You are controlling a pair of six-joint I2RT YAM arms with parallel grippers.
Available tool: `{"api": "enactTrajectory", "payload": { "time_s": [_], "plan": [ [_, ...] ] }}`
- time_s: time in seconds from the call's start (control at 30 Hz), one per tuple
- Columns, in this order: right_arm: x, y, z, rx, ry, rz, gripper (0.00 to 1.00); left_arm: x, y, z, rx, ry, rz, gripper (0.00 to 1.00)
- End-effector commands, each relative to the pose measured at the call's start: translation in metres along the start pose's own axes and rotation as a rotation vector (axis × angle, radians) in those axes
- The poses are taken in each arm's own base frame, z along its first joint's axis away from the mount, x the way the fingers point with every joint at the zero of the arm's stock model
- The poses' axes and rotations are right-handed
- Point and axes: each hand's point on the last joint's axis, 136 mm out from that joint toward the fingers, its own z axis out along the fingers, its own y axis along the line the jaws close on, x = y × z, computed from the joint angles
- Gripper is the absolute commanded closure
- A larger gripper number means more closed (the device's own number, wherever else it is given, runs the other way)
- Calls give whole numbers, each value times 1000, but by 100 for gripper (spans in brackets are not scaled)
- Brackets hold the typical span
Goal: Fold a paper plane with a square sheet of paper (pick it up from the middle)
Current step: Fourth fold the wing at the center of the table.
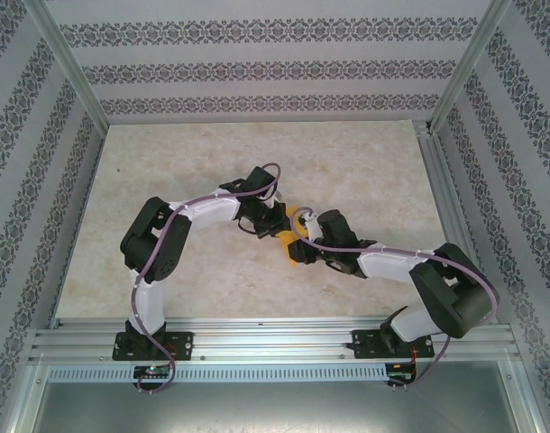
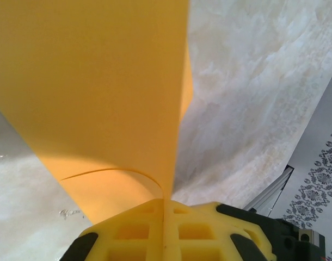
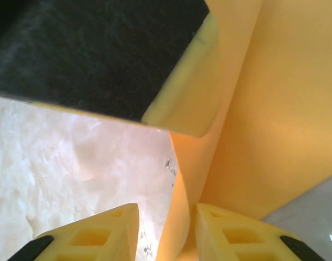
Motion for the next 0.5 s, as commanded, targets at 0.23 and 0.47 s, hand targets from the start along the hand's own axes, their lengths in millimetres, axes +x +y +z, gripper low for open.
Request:
{"api": "enactTrajectory", "payload": {
  "time_s": [0.23, 0.47],
  "plan": [
    [6, -10, 1, 105, -30, 86, 63, -8, -8, 7, 56, 42, 55, 97],
    [6, -18, 3, 152, -17, 87, 60, -9, -9, 4, 77, 51, 55, 97]
  ]
}}
